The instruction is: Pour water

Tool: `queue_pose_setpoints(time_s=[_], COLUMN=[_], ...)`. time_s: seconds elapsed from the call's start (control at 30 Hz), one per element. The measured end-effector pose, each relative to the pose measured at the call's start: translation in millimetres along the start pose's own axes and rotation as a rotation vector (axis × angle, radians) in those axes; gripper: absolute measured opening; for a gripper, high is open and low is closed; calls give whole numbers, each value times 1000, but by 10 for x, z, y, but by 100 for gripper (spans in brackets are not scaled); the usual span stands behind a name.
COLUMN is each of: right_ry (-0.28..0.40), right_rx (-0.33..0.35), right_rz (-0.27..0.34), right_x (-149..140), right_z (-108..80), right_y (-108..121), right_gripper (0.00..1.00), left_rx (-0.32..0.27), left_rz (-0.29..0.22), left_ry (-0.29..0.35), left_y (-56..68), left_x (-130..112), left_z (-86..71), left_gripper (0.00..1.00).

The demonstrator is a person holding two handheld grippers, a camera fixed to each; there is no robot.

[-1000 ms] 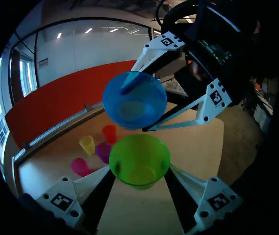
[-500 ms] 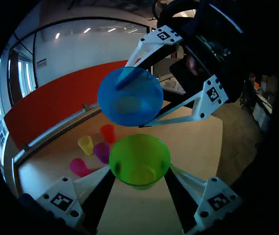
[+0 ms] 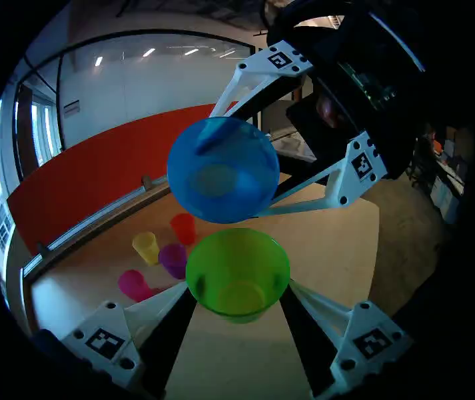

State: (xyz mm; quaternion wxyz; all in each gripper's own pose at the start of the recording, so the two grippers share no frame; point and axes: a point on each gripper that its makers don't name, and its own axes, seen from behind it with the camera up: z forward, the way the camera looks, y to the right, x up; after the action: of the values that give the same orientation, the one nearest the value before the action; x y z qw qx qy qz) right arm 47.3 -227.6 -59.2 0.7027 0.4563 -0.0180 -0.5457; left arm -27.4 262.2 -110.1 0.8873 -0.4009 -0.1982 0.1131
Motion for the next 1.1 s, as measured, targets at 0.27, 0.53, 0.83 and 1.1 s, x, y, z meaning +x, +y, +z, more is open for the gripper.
queue_pose_setpoints(time_s=[0.27,0.53,0.83,1.1], right_ry=[-8,-14,-19,-23], right_rx=[1,-9,-10,-13], right_rz=[-47,-102,-137,-160], right_x=[-4,16,25,14], right_z=[25,39,62,66], right_y=[-11,-3,-24,-8], right_gripper=[82,82,83,82], left_rx=[-4,-9,-16,-22], left_rz=[5,15,21,17], left_ry=[-3,-12,-18,-20], left_y=[0,-17,-26,-27], left_x=[-3,-15,-24,-26], left_z=[8,9,4,15], left_gripper=[82,82,82,82])
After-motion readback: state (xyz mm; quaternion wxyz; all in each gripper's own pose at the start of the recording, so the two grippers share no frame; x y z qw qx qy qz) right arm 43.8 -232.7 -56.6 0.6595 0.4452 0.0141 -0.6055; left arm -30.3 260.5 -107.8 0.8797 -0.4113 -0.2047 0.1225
